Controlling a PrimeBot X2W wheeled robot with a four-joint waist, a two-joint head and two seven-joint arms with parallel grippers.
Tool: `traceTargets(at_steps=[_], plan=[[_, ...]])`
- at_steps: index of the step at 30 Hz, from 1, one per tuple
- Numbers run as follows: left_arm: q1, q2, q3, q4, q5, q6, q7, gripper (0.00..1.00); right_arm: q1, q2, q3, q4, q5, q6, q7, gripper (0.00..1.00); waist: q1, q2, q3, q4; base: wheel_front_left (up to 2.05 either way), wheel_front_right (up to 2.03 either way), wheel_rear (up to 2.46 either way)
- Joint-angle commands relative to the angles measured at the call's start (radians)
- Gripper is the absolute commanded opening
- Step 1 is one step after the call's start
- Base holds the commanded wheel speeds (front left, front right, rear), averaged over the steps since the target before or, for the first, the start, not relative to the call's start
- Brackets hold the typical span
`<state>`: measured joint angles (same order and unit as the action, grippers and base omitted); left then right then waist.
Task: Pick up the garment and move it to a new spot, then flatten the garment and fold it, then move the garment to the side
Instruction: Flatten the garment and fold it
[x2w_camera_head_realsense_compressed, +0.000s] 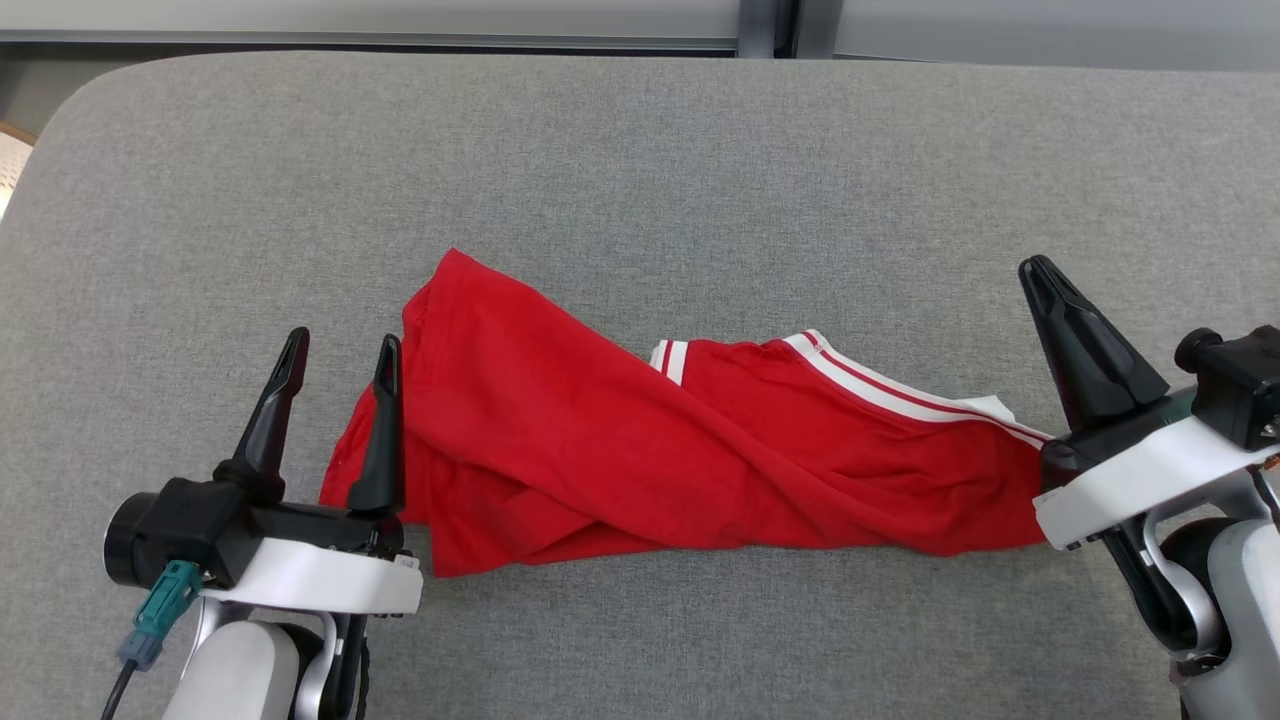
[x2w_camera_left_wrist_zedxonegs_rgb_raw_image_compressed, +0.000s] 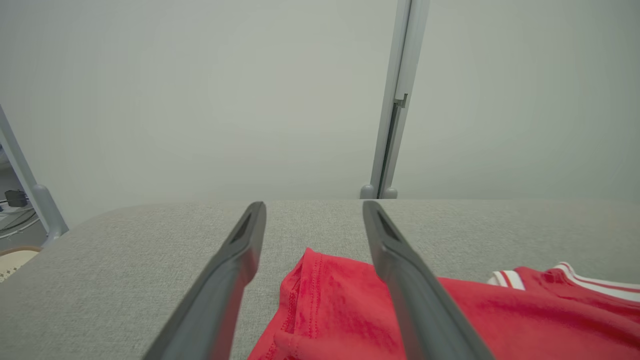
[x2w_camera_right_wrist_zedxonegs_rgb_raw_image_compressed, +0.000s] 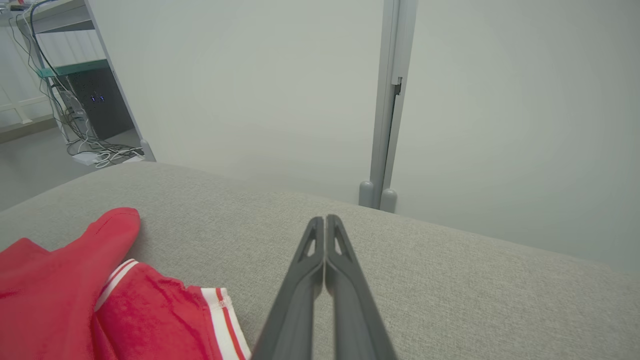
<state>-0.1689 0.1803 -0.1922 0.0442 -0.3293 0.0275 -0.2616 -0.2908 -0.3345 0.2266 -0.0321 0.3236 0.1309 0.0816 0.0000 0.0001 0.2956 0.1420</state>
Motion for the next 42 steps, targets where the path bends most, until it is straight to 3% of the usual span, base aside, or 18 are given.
traceTargets(at_steps=[1, 4, 5, 6, 14, 27, 42], plan=[[-0.013, 0.000, 0.007, 0.002, 0.011, -0.006, -0.004, 1.00, -0.001, 0.003, -0.009, 0.005, 0.000, 0.000, -0.013, 0.00, 0.0000, -0.0001, 0.000, -0.001, 0.00, 0.00, 0.00], [-0.015, -0.004, 0.015, 0.008, 0.017, -0.012, -0.004, 1.00, 0.002, 0.014, -0.012, 0.012, 0.005, 0.000, -0.030, 0.00, 0.0000, -0.0001, -0.007, -0.003, 0.00, 0.00, 0.00], [-0.007, -0.008, 0.020, 0.013, 0.021, -0.017, -0.004, 1.00, 0.006, 0.022, -0.017, 0.018, 0.003, 0.000, -0.043, 0.91, 0.0000, -0.0001, -0.016, -0.007, 0.00, 0.00, 0.00], [-0.002, -0.010, 0.023, 0.016, 0.021, -0.018, -0.004, 1.00, 0.009, 0.028, -0.024, 0.017, 0.001, 0.000, -0.054, 1.00, 0.0000, -0.0001, -0.023, -0.009, 0.00, 0.00, 0.00], [0.045, -0.005, 0.045, 0.041, 0.028, -0.021, -0.004, 1.00, 0.076, 0.063, -0.076, -0.004, -0.017, 0.000, -0.102, 1.00, 0.0000, -0.0001, -0.099, -0.040, 0.00, 0.00, 0.00], [0.175, 0.016, 0.053, 0.040, 0.011, -0.001, 0.018, 1.00, 0.357, 0.133, -0.154, -0.078, -0.029, 0.000, -0.071, 1.00, 0.0000, -0.0001, -0.237, -0.090, 0.00, 0.00, 0.00], [0.209, 0.030, 0.051, -0.012, 0.001, 0.018, 0.041, 1.00, 0.391, 0.138, -0.165, -0.118, -0.028, 0.000, -0.053, 1.00, 0.0000, -0.0001, -0.233, -0.098, 0.00, 0.00, 0.00]])
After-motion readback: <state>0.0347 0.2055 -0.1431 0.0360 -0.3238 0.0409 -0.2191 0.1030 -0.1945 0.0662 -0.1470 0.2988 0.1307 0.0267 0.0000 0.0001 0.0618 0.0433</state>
